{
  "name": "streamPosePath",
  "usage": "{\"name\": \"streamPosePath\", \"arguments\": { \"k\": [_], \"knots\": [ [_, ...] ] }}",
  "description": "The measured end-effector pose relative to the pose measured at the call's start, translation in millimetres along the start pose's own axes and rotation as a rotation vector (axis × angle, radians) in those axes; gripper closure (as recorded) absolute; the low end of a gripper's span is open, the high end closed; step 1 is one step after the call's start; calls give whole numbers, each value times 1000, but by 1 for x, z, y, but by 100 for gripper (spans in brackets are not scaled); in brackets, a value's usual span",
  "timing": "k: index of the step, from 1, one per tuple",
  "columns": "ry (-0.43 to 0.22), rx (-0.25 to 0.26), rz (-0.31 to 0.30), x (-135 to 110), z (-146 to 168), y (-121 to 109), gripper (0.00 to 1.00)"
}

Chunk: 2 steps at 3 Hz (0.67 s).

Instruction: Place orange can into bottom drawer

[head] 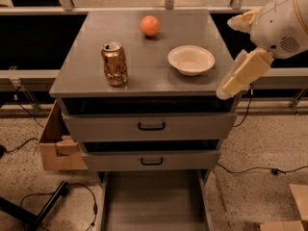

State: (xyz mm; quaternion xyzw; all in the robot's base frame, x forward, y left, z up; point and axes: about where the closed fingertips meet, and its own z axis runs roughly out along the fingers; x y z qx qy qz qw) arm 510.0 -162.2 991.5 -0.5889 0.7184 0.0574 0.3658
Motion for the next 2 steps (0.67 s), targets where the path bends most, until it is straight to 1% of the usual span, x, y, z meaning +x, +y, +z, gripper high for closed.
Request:
{"name": "streamPosePath", "arguments": {
  "k": [1,2],
  "knots": [
    [-109,11,8,-16,15,1,0],
    [-113,12,7,-20,14,1,0]
  ]
}}
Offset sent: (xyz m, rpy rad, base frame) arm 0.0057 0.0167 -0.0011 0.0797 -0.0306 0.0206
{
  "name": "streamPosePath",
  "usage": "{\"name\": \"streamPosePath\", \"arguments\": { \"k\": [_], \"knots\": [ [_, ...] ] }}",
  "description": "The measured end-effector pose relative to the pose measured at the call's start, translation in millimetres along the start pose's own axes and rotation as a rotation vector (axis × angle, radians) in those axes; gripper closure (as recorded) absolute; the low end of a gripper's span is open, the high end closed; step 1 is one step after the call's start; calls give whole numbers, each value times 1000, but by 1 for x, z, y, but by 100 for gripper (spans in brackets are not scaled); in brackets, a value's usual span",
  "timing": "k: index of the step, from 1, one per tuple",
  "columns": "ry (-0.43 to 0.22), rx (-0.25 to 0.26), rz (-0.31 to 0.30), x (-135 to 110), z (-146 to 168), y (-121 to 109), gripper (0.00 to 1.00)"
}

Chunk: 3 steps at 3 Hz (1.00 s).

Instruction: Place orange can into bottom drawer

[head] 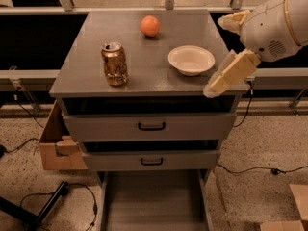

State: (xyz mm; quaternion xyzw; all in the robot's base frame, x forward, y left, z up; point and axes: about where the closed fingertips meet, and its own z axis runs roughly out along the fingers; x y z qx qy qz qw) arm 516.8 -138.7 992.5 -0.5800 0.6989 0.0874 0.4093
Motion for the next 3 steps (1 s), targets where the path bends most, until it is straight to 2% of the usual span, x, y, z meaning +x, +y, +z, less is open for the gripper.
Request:
{"name": "streamPosePath", "arguments": {
  "k": [1,2,3],
  "knots": [
    [-24,-17,-25,-8,22,1,0],
    [-95,-32,-47,-24,60,-5,0],
    [-167,-52,-42,-42,90,-14,0]
  ]
}}
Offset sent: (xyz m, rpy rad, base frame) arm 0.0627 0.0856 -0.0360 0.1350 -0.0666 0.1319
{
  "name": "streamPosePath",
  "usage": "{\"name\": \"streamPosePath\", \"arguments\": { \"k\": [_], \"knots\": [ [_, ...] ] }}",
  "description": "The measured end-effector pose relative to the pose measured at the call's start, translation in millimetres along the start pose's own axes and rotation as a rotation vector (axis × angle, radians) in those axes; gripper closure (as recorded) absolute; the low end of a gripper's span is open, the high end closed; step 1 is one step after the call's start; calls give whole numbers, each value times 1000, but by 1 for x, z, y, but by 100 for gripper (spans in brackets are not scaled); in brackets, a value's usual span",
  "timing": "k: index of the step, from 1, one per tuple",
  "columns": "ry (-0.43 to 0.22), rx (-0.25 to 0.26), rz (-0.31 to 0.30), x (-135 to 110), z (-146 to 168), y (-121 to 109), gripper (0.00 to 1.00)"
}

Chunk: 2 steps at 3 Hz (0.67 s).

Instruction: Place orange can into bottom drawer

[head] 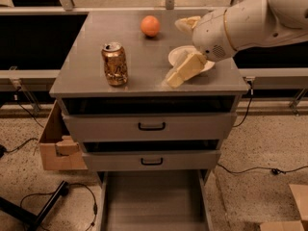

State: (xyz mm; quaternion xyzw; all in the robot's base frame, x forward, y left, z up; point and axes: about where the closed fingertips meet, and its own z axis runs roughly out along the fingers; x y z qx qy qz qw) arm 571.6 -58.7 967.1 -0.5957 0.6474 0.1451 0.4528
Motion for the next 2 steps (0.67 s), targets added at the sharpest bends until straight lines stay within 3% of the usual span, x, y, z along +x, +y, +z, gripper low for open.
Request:
{"name": "streamPosePath", "arguments": {
  "k": [2],
  "knots": [
    [-164,-73,61,-25,68,-2,0]
  ]
}}
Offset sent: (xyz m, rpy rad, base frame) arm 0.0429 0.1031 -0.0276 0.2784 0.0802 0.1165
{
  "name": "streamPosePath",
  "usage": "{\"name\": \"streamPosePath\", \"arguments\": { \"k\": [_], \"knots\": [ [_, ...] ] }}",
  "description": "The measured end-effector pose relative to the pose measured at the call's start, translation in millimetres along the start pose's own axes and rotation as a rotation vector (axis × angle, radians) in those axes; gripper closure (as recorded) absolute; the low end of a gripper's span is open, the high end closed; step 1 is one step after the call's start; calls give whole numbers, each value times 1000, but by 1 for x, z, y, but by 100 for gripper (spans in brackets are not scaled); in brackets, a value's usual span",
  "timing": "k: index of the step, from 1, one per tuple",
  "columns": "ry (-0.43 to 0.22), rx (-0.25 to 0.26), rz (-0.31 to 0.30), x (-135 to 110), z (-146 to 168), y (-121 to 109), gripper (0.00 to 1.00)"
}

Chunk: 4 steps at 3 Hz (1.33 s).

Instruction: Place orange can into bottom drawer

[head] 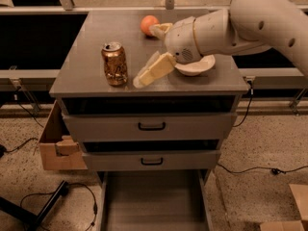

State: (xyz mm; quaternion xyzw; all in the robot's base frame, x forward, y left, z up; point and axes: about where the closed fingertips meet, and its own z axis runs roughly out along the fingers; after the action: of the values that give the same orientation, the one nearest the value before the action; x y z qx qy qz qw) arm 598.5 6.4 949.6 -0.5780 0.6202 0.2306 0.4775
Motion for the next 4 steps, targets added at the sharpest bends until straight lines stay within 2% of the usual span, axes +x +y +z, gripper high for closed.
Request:
{"name": "streamPosePath", "arguments": {
  "k": [2,3,4],
  "knots": [
    [-96,-20,73,-8,51,-2,0],
    [-100,-22,104,-7,72,-9,0],
    [-118,-19,155,-2,96,-26,18]
  ]
}}
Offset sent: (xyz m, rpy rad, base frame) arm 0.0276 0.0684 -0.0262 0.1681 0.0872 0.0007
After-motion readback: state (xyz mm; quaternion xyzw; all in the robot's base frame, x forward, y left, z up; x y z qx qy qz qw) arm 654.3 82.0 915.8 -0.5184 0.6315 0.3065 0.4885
